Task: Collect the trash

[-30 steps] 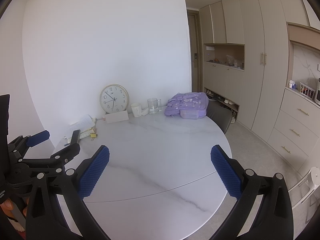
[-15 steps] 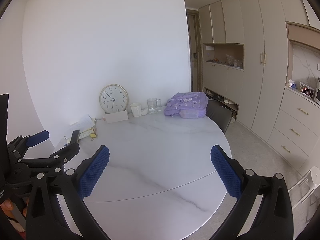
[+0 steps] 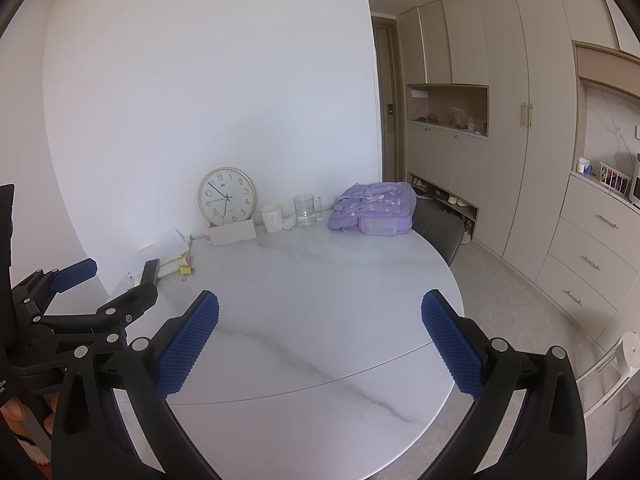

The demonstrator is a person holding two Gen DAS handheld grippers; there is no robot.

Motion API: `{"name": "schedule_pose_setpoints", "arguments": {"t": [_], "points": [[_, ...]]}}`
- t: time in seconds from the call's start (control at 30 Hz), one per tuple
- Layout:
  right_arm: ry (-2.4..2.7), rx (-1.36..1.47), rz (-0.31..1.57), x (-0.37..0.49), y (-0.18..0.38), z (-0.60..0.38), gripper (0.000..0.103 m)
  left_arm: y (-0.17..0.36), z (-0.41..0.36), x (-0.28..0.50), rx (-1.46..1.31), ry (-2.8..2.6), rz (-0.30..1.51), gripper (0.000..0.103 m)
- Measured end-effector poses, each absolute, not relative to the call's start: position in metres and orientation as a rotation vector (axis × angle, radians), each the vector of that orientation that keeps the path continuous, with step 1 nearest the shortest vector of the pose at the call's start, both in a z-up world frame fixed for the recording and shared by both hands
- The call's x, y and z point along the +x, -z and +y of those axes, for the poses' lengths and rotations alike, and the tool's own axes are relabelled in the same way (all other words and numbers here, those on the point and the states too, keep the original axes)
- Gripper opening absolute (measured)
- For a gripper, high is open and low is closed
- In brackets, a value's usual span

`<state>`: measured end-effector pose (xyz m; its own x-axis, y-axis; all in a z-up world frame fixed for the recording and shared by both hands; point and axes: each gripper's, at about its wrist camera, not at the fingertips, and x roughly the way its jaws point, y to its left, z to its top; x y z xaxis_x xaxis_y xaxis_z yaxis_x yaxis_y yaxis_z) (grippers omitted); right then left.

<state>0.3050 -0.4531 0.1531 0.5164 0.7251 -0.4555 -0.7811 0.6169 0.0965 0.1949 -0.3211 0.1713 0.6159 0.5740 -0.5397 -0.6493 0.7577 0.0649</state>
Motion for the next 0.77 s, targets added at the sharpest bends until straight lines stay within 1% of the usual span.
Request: {"name": "schedule_pose_setpoints", "arguments": {"t": [0.77], "points": [[-0.897,-0.13,0.505,0.3009,-0.1473,-0.444,0.101,-0.1671,-0.3145,0.1963,-0.165,-0.692,0.569,0.095]]}}
